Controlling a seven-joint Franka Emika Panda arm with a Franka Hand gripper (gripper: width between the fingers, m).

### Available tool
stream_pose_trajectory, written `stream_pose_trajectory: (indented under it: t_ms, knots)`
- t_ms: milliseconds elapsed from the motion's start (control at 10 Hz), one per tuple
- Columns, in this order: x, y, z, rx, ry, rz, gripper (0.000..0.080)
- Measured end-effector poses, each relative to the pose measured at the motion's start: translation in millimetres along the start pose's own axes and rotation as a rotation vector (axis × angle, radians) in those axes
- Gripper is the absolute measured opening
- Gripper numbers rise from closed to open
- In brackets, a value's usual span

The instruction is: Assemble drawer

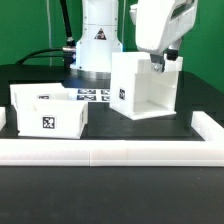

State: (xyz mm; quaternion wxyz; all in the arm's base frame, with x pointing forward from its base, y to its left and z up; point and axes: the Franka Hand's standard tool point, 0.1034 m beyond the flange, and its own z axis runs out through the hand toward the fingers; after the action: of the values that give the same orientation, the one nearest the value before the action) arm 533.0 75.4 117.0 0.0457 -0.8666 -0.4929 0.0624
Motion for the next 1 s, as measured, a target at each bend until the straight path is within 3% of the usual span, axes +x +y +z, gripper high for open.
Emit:
stream_pose_trajectory:
  t_ms: [700,1000]
  knots:
    - [-0.4,-1.4,1.1,0.001,-0.002,0.051,0.0649]
    - [-3.2,-22.7,-2.7,0.006,-0.004,0.335,0.0649]
